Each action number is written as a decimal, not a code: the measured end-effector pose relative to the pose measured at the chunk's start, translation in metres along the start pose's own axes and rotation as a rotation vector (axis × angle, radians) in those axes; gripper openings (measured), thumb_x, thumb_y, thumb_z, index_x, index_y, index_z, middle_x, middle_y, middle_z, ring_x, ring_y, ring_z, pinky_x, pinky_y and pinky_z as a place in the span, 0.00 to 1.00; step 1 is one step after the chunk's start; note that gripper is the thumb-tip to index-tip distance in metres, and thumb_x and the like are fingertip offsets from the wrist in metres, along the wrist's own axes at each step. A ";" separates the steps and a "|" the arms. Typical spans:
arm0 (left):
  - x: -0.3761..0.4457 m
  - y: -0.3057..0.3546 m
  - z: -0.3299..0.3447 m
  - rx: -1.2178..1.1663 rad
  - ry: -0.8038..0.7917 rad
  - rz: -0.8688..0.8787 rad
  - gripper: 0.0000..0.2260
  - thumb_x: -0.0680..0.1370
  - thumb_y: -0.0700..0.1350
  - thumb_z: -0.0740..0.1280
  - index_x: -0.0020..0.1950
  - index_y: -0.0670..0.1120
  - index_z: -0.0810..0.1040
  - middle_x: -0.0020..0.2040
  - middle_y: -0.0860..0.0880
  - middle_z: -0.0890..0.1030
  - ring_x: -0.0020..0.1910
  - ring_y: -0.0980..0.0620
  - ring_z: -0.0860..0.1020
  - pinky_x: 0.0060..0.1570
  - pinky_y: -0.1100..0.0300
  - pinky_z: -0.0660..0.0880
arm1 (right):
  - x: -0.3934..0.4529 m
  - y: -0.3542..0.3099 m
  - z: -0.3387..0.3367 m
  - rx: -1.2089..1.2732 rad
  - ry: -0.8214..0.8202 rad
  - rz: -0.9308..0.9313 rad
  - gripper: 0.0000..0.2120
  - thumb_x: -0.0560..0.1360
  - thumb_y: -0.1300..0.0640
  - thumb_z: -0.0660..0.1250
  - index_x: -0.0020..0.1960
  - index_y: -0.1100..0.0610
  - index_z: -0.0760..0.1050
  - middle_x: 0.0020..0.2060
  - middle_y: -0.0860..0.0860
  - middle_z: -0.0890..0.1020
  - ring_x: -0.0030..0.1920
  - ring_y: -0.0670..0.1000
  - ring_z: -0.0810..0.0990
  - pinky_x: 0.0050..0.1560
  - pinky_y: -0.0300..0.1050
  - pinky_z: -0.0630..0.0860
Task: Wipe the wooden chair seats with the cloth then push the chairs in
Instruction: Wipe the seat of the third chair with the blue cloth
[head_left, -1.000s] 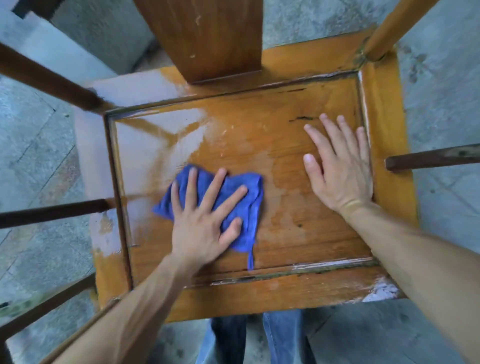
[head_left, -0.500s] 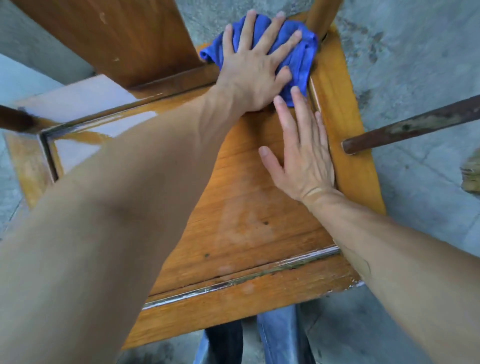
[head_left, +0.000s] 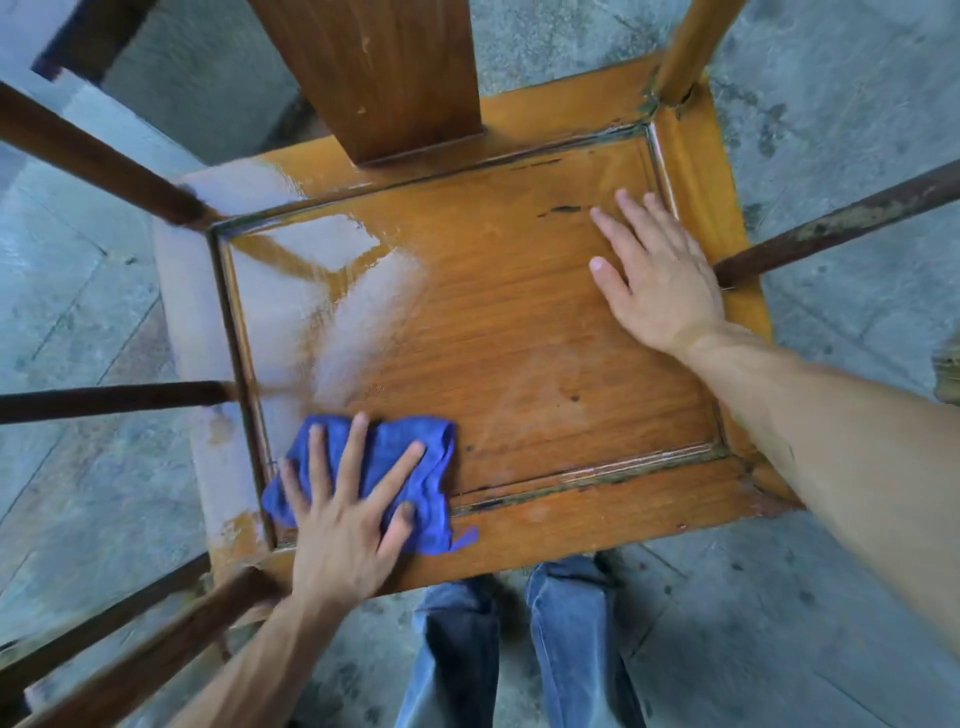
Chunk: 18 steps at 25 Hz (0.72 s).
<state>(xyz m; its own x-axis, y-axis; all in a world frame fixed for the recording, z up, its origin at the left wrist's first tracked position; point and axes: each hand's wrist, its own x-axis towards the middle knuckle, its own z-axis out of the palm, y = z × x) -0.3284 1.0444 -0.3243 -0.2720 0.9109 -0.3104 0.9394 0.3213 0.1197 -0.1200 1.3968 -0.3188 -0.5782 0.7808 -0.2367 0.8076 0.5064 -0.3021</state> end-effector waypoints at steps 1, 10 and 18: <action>-0.020 0.001 0.006 -0.019 -0.016 -0.067 0.24 0.80 0.64 0.52 0.77 0.65 0.62 0.83 0.45 0.54 0.80 0.31 0.47 0.70 0.22 0.49 | 0.001 0.004 -0.005 -0.045 -0.015 -0.017 0.25 0.84 0.44 0.51 0.80 0.46 0.58 0.81 0.48 0.56 0.81 0.53 0.51 0.79 0.56 0.48; 0.032 0.116 0.004 0.033 0.004 0.272 0.24 0.79 0.68 0.54 0.76 0.70 0.60 0.82 0.50 0.56 0.76 0.23 0.53 0.63 0.18 0.53 | 0.008 0.005 -0.009 0.139 0.097 0.049 0.28 0.79 0.37 0.46 0.77 0.43 0.64 0.79 0.43 0.63 0.80 0.52 0.58 0.79 0.57 0.54; 0.336 0.184 -0.073 -0.041 0.103 -0.072 0.27 0.79 0.70 0.45 0.78 0.70 0.47 0.84 0.50 0.44 0.78 0.26 0.40 0.63 0.16 0.44 | 0.037 0.005 -0.034 0.277 0.089 0.297 0.29 0.80 0.35 0.49 0.79 0.35 0.50 0.81 0.39 0.50 0.81 0.55 0.53 0.73 0.62 0.62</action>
<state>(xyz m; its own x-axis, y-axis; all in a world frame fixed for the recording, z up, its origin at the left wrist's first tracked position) -0.2621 1.4289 -0.3378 -0.3607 0.9061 -0.2211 0.9079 0.3954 0.1392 -0.1332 1.4404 -0.2975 -0.3027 0.9130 -0.2735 0.8688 0.1463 -0.4730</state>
